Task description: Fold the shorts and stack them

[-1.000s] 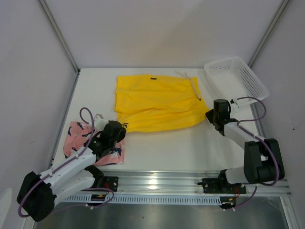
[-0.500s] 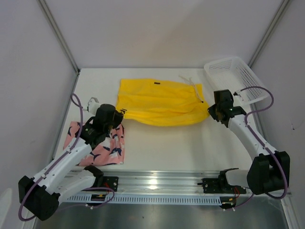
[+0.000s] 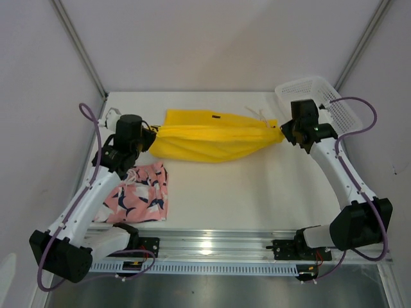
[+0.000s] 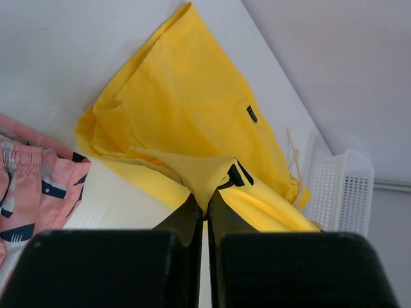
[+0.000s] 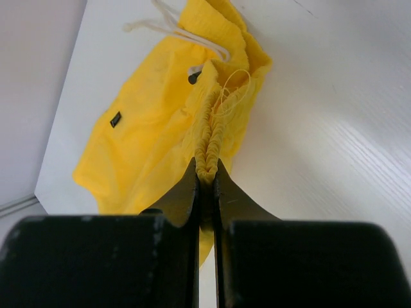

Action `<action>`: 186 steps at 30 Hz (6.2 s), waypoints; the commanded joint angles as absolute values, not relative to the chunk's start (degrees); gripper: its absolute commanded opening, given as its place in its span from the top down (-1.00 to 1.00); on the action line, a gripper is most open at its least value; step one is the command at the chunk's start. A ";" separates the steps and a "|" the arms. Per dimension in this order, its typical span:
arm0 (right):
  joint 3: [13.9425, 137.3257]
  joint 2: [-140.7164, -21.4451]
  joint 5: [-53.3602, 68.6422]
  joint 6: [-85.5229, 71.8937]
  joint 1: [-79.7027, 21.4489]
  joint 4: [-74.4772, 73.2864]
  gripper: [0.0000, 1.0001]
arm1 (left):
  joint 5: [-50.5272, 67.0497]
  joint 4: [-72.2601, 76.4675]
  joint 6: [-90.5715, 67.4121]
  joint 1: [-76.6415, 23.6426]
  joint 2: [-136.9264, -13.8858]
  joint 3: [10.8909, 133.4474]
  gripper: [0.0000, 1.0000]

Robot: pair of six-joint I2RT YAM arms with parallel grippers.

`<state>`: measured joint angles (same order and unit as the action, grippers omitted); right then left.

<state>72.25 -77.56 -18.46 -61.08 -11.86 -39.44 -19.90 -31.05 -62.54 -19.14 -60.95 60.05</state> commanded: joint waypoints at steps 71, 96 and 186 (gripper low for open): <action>60.82 -63.01 -24.26 -73.30 -12.66 -42.27 1.00 | -16.70 -20.92 -46.06 -10.37 -64.94 78.48 1.00; 81.19 -98.14 -26.99 -74.80 -10.37 -34.03 1.00 | -20.39 -8.55 -46.05 -7.39 -104.41 96.15 1.00; 40.79 -87.54 15.55 -40.42 -14.16 5.61 -0.63 | 7.74 -5.10 -21.36 -34.45 -108.37 78.23 -0.71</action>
<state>42.54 -88.38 10.22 -40.29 -15.62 3.31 9.32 -8.05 -21.96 -34.09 -112.53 79.68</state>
